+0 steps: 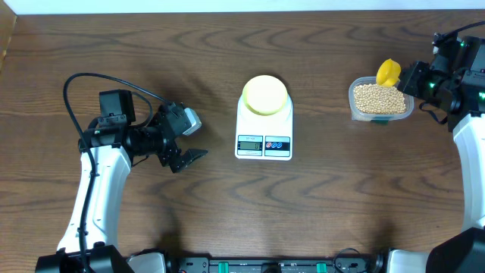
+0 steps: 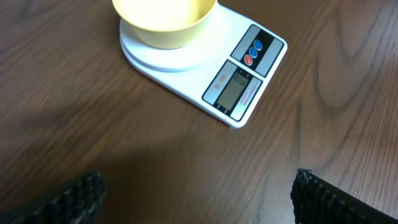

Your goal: Scoop item into bowl and weigh 50g on scale

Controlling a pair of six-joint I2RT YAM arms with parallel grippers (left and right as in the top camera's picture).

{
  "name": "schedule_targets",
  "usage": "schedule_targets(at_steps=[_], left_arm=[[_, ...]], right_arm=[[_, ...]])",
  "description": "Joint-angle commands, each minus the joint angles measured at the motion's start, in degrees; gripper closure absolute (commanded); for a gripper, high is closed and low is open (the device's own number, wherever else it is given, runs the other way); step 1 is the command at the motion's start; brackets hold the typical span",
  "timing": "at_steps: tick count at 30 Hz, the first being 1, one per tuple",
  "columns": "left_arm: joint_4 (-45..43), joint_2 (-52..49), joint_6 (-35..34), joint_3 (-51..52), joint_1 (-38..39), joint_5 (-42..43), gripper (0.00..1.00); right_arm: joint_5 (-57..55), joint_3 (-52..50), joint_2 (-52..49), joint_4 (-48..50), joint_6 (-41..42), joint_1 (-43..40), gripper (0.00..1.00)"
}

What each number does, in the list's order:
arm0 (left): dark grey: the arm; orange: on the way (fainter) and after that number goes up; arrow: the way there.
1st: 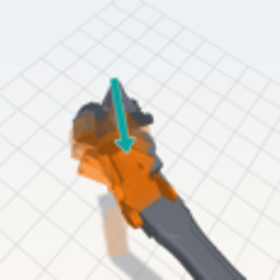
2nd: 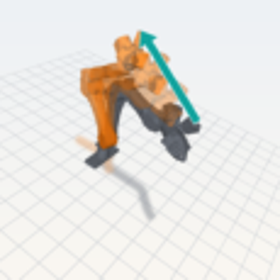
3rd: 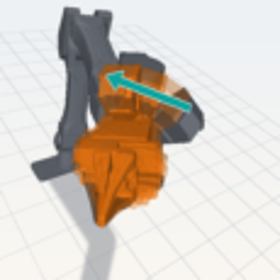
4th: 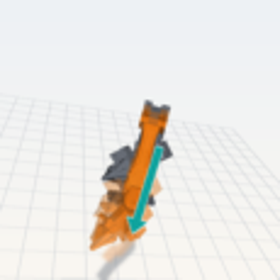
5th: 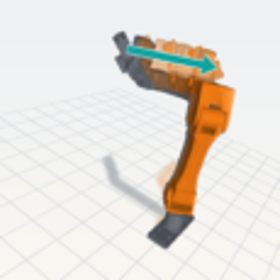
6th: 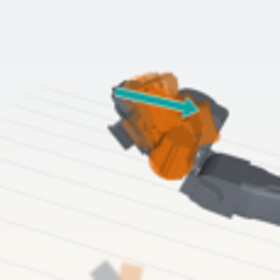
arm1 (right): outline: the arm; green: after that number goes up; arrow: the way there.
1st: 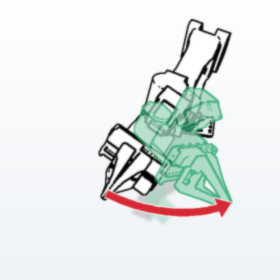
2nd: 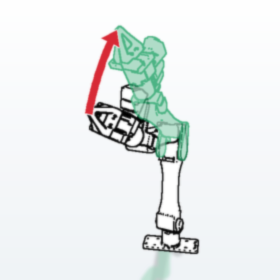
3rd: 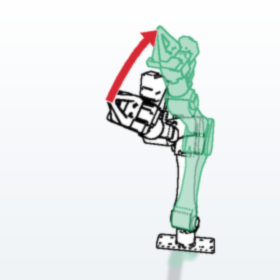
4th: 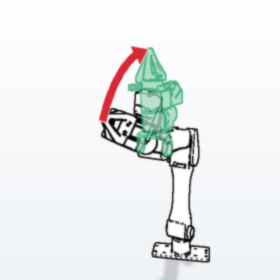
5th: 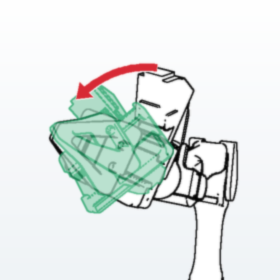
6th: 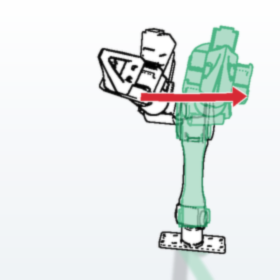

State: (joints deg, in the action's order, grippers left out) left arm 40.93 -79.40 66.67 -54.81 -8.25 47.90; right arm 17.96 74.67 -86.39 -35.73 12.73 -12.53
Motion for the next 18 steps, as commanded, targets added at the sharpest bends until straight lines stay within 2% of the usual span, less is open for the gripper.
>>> schedule_targets(at_steps=[1, 18], left_arm=[[0.13, -0.35, -0.55, 0.59, -0.20, -0.87, 0.02], [0.15, -0.35, -0.55, 0.59, -0.20, -0.92, 0.03]], right_arm=[[-0.46, 1.07, 0.61, -0.04, -0.83, -0.13, 0.99], [-0.44, 1.05, 0.61, -0.44, -0.83, -0.11, 0.99]])
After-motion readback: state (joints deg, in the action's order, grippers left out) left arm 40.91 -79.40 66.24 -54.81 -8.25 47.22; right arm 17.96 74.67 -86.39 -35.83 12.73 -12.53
